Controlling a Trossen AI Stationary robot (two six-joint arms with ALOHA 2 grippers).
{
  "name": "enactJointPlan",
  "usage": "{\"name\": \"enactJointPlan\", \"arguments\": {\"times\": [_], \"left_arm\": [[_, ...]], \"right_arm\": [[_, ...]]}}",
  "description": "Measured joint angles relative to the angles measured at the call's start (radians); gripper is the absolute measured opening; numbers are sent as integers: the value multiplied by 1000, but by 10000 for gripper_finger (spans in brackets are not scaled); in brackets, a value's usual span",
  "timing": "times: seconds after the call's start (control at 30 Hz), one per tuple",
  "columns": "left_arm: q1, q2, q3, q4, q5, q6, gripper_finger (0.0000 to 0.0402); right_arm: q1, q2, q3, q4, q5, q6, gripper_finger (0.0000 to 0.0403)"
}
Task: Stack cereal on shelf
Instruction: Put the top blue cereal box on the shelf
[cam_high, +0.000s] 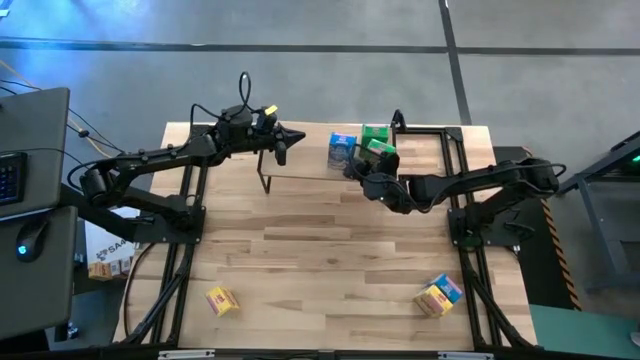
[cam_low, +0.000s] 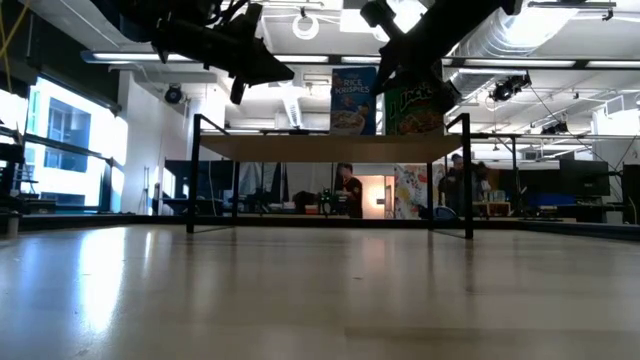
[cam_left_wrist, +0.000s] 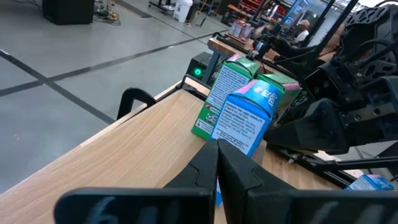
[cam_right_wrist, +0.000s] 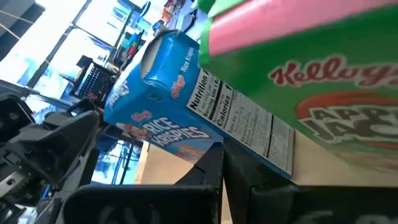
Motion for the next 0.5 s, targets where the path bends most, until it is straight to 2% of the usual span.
{"name": "enactJointPlan", "arguments": {"times": [0.33,0.5], "left_arm": [[0,0,0,-5,6,-4,0],[-9,-39,1,-60,5,-129,0]], "right_arm": [[19,0,0,-5,-58,-7,0],[41,0,0,-14,-62,-2,0]]}}
